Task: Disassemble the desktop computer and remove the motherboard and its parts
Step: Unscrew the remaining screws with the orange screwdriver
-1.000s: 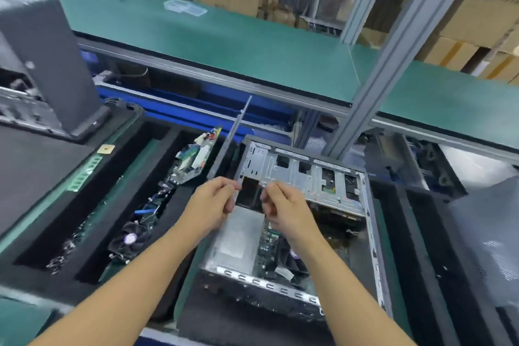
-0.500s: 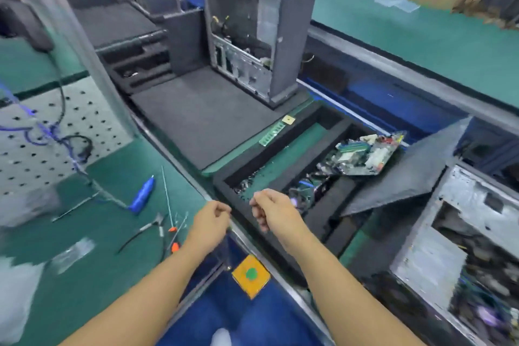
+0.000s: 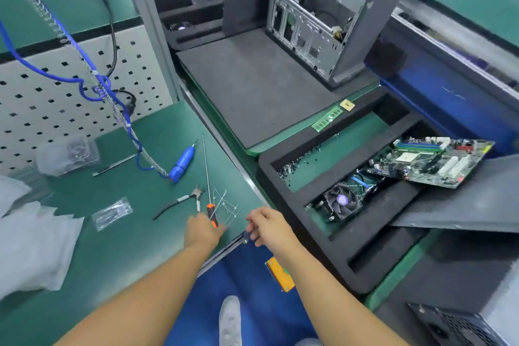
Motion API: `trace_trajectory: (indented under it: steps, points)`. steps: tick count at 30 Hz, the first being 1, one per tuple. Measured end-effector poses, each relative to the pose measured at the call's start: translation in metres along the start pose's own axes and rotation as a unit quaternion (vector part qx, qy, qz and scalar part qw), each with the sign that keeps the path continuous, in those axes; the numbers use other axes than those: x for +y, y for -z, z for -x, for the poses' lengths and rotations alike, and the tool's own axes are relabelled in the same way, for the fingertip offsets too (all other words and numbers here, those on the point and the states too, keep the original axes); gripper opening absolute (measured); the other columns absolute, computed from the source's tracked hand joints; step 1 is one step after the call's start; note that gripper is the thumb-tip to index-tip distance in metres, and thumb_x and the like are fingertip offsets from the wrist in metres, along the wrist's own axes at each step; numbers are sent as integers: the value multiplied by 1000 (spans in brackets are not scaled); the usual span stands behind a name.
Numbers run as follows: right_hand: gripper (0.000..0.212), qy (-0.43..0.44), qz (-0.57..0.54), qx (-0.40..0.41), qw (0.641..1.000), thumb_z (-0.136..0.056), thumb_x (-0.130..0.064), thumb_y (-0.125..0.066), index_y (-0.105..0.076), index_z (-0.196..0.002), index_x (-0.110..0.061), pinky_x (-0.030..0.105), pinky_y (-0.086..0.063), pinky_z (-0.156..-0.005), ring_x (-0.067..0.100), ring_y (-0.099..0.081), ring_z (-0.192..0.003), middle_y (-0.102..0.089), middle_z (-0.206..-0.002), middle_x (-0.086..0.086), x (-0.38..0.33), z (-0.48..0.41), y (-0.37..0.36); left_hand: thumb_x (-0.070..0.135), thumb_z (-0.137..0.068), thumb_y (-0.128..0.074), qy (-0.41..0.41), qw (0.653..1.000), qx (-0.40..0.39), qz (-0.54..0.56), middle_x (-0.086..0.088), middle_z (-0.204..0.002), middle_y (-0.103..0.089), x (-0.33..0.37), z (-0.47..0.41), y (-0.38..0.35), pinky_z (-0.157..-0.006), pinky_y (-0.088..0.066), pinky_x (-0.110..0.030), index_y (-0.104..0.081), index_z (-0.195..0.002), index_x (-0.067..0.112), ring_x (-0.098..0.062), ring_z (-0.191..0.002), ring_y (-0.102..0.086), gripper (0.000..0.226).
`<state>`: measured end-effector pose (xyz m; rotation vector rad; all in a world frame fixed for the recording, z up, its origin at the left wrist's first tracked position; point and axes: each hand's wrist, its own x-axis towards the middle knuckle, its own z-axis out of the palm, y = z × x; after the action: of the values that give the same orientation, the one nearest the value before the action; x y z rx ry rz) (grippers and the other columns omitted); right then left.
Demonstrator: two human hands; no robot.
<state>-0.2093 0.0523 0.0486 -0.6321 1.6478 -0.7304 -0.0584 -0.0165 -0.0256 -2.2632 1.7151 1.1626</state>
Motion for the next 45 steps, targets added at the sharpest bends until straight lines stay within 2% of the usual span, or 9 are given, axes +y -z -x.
trace_trajectory:
  steps: [5,17,23,27,30,33,38,42,45]
  points:
    - [24,-9,5,2,1000,-100,-23,-46,-66,-97,-11,22,-46,-56,9,-55,-58,-65,-72,-5,7,-3,-1,25,-82,-77,20,1000,3,19,-18,-119,-45,1,-8,-8,-85,-48,-38,-55,-114,6,-36,-95,-59,44]
    - [18,21,7,-36,999,-96,-24,-49,-66,-92,-16,29,-46,-60,13,-54,-61,-66,-72,-6,-9,-6,-18,10,-89,-58,-33,985,46,166,-11,-97,-60,-6,9,42,-71,-44,-36,-39,-117,9,-33,-88,-57,34]
    - [13,113,84,-28,990,-95,-25,-51,-58,-104,-32,29,-47,-60,11,-51,-62,-62,-90,-7,-20,2,-22,20,-93,-57,-109,958,155,215,-1,-81,-63,7,47,71,-61,-39,-35,-38,-110,19,-26,-74,-59,26]
    - [74,284,228,-19,931,-91,-7,-57,-34,-138,-60,25,-52,-74,10,-55,-84,-36,-123,-16,-41,12,-14,24,-91,-55,-151,934,183,266,4,-72,-62,45,87,81,-51,-39,-29,-41,-103,26,-17,-63,-60,19]
    - [73,394,279,37,875,-85,-1,-62,-40,-143,-39,26,-49,-85,21,-53,-110,-28,-142,-6,-64,21,1,35,-93,-52,-173,928,150,295,10,-83,-61,83,115,86,-68,-47,-37,-46,-105,27,-21,-80,-62,16]
    - [59,488,259,77,830,-81,5,-64,-55,-132,-24,30,-49,-91,13,-52,-109,-37,-143,-2,-87,38,36,32,-93,-48,-238,921,118,285,2,-77,-62,117,143,93,-61,-40,-35,-48,-98,27,-22,-78,-58,7]
    - [35,460,200,133,855,-86,-6,-56,-57,-114,-28,36,-51,-81,16,-58,-94,-60,-106,-6,-113,91,116,53,-89,-32,-423,845,82,316,9,-60,-55,181,200,100,-61,-41,-40,-53,-83,26,-14,-63,-51,35]
    - [24,469,198,251,823,-87,-7,-64,-57,-104,-23,24,-47,-73,11,-58,-82,-62,-92,-11,-127,145,183,54,-95,-27,-525,776,55,344,13,-55,-51,239,243,86,-58,-36,-39,-51,-92,32,-13,-57,-47,33]
    - [20,444,192,327,812,-88,-12,-62,-51,-99,-24,36,-48,-70,23,-57,-75,-62,-84,-3,-130,192,230,47,-96,-32,-566,739,12,365,12,-57,-49,281,277,64,-59,-39,-44,-51,-93,28,-16,-57,-45,27]
